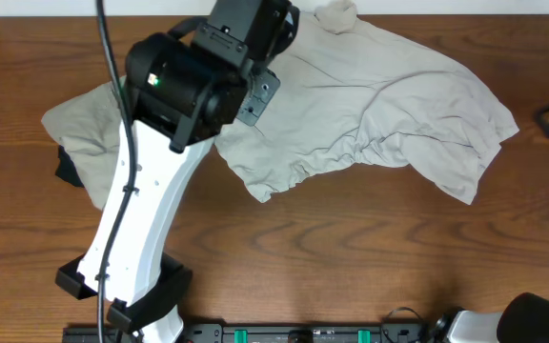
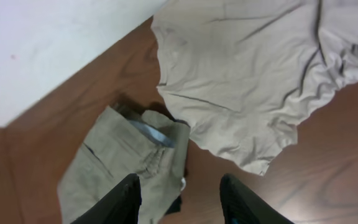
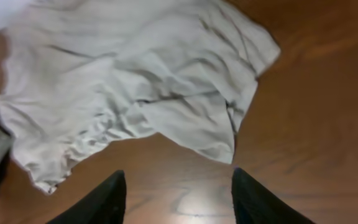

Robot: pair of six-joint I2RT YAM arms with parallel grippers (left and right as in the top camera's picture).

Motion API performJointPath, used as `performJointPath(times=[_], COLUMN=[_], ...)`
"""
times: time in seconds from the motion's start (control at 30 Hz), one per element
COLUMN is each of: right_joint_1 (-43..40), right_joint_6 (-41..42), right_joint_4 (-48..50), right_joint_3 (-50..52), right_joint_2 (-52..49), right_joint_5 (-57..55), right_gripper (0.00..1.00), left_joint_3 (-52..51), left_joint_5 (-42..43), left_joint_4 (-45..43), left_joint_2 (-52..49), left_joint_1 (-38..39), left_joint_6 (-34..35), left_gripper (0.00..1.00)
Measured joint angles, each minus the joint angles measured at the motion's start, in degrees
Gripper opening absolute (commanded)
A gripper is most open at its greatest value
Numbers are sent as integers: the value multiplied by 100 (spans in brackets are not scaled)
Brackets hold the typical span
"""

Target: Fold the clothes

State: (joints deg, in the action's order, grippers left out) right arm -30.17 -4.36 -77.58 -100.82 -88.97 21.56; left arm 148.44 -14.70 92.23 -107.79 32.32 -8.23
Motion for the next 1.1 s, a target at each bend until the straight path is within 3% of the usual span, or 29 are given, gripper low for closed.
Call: performJointPath(times=[0.37,0.83,1.0,1.1], right_joint_1=[262,262,262,262], right_joint_6=[785,1432,1576,1620], right_joint_4=[1314,3338,3703,3731], right_joint_3=[2549,3904,4251,4271], right_joint_2=[-1010,-1246,-1246,-1246], right_joint_5=[-785,-833,-778,-686], right_gripper=[57,50,32,12], left_joint_3=[2,-59,-109,-111], left_joint_5=[321,885,927,946], left_joint_4=[9,9,9,9], left_joint_2=[35,162,162,162], left_joint_1=[-356,-487,-490,-490], left_joint_6=[660,785,807,807], left_gripper=[58,58,59,59])
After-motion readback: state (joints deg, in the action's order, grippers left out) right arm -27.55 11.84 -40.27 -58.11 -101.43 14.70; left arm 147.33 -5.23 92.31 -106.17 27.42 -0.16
